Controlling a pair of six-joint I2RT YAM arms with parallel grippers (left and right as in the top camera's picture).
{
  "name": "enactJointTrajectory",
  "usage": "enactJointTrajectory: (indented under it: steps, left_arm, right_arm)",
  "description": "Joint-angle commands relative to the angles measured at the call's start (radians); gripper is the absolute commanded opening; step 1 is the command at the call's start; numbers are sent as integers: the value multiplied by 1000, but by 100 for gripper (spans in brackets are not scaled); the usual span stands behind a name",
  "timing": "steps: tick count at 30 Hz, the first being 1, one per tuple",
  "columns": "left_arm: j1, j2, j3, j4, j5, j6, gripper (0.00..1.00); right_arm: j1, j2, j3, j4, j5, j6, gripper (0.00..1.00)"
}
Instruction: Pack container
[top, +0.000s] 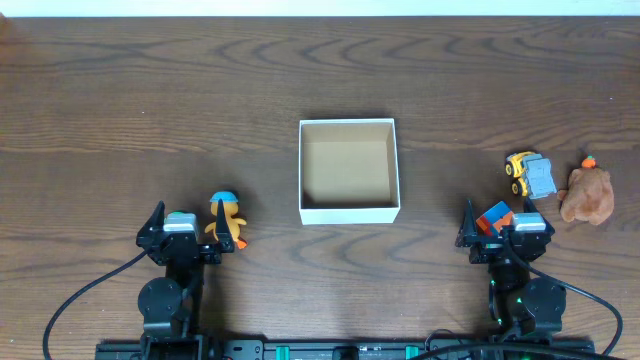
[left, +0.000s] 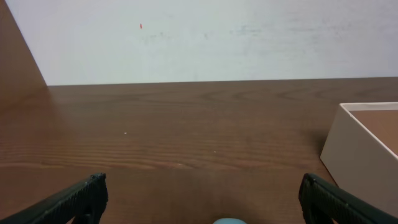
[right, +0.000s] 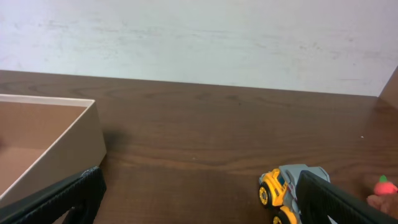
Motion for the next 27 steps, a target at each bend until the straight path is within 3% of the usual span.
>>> enactJointTrajectory:
  steps: [1,15,20,24,27]
  left_arm:
    - [5,-6,-9,-48,-19,-9,98]
    - [5,-6,-9,-48,-19,-10,98]
    - [5,-6,-9,-43,-19,-10,98]
    - [5,-5,2,-64,-19,-161,98]
    - [5,10,58,-145,-19,-193,98]
  right_arm:
    - [6,-7,-2,-5,6,11,99]
    - [6,-7,-2,-3,2,11,99]
    - [6,-6,-2,1,-28,157,99]
    - [6,0,5,-2,-42,182,99]
    - [6,25,49,-27,-32,182,99]
